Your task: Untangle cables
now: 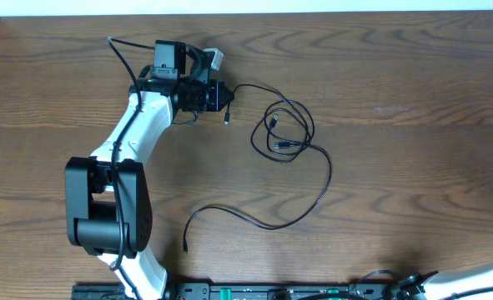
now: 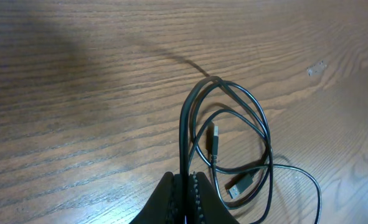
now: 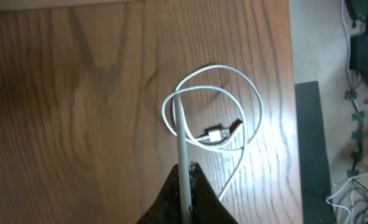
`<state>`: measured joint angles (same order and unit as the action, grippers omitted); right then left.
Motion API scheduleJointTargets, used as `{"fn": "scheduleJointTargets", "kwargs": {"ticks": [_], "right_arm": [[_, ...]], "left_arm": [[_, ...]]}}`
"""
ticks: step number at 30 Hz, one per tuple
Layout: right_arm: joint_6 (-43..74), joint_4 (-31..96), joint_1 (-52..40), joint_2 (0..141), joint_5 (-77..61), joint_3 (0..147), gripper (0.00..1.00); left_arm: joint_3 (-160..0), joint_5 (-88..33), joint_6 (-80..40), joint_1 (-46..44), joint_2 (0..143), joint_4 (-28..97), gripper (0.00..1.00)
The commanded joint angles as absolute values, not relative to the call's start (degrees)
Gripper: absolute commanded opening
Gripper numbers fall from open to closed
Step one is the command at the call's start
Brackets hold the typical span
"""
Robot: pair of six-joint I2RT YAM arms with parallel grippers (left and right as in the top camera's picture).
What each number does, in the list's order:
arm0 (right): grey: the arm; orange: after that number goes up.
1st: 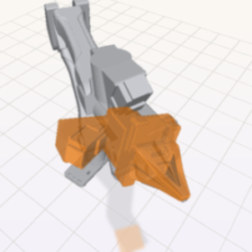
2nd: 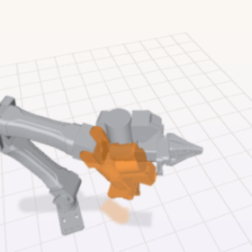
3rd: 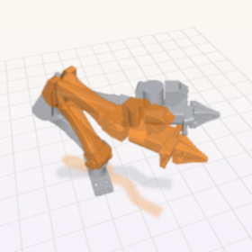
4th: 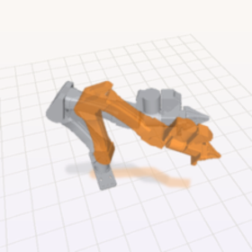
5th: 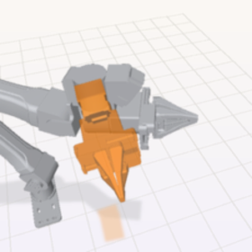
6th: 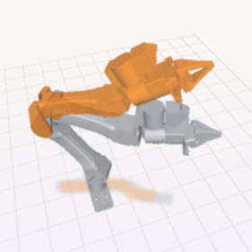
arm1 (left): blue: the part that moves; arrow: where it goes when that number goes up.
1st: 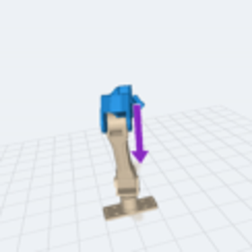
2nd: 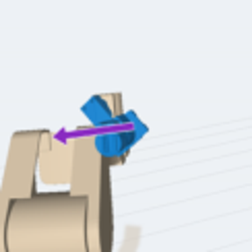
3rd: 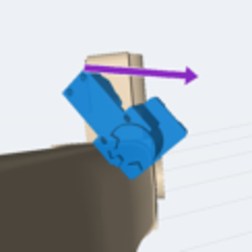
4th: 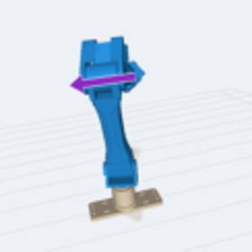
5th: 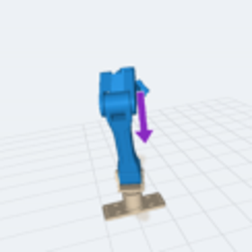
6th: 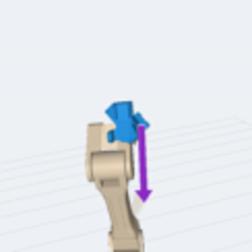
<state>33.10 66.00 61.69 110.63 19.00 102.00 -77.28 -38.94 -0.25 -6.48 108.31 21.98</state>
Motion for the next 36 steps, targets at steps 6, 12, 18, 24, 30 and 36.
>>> {"fn": "scheduleJointTargets", "kwargs": {"ticks": [6, 12, 18, 24, 30, 36], "right_arm": [[32.88, 62.00, 61.41, 113.14, 18.26, 97.03, 0.01], [32.71, 62.15, 61.41, 114.32, 18.28, 96.99, 0.01], [31.86, 62.08, 61.41, 114.32, 17.12, 97.10, 0.01], [30.30, 61.47, 61.41, 114.32, 13.41, 97.41, 0.68], [29.52, 61.78, 61.41, 114.02, 11.18, 99.15, 0.78], [30.68, 64.51, 61.39, 112.73, 10.79, 100.66, 0.87]], "left_arm": [[-76.82, -40.16, -1.02, -6.57, 107.35, 21.71, 0.08], [-76.82, -40.16, -1.21, -6.57, 107.35, 21.74, 0.08], [-76.82, -40.14, -1.39, -6.57, 107.35, 21.65, 0.08], [-76.82, -40.14, -1.39, -6.57, 107.35, 21.30, 0.08], [-76.82, -40.23, -1.41, -6.57, 107.37, 21.30, 0.08], [-76.82, -41.58, -1.37, -6.57, 107.37, 21.28, 0.08]]}}
